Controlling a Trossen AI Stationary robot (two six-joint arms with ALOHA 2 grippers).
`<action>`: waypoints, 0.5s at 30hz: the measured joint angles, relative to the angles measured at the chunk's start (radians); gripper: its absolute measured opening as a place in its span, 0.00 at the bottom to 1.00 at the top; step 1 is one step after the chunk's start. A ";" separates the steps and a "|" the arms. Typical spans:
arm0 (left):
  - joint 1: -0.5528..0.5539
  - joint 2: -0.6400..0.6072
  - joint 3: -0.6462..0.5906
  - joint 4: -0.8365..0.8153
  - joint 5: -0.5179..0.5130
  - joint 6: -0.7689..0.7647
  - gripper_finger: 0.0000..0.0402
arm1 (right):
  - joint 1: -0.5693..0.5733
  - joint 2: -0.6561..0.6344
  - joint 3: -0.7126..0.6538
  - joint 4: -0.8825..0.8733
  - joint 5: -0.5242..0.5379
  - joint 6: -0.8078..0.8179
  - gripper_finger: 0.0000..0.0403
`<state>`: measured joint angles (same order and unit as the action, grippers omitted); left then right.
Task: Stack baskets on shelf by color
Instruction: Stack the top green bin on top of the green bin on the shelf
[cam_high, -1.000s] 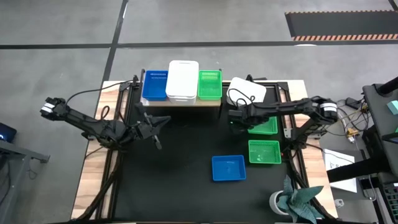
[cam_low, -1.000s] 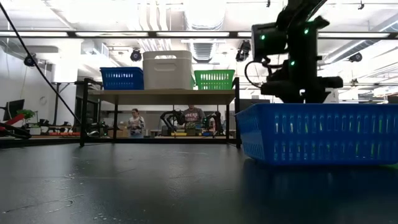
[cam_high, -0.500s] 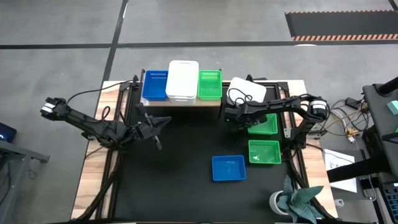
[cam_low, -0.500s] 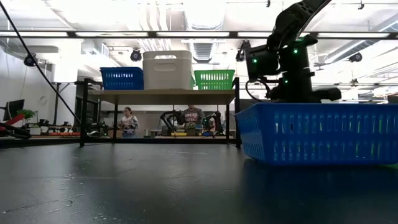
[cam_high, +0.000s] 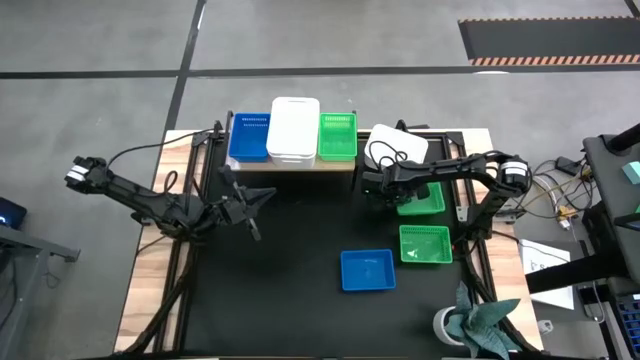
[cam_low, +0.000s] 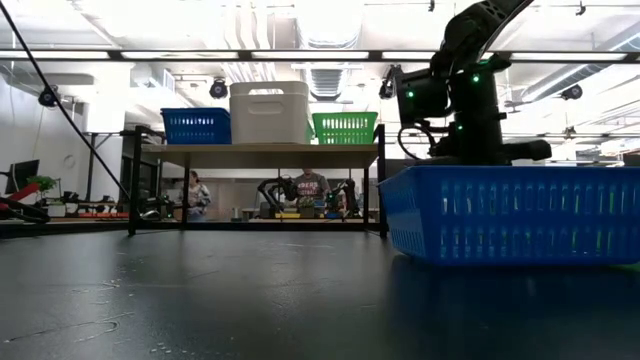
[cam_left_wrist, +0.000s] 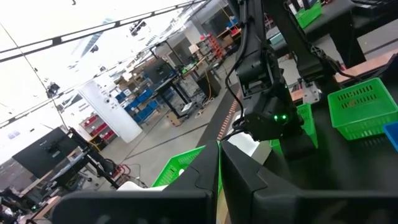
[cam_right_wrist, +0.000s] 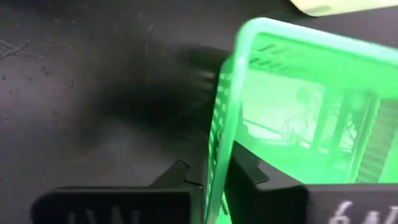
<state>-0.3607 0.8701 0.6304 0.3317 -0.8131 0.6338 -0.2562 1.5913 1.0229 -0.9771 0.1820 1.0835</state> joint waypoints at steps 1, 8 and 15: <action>0.000 0.001 0.000 0.000 0.000 0.000 0.00 | 0.000 0.000 0.000 -0.001 0.000 0.000 0.05; 0.001 0.001 0.000 -0.001 0.000 0.000 0.00 | 0.000 -0.010 0.000 -0.018 -0.027 -0.021 0.02; 0.001 0.005 0.000 0.000 0.000 0.000 0.00 | 0.001 -0.077 0.072 -0.192 -0.035 -0.079 0.02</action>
<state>-0.3599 0.8750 0.6304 0.3319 -0.8131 0.6334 -0.2554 1.5146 1.0949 -1.1694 0.1475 1.0050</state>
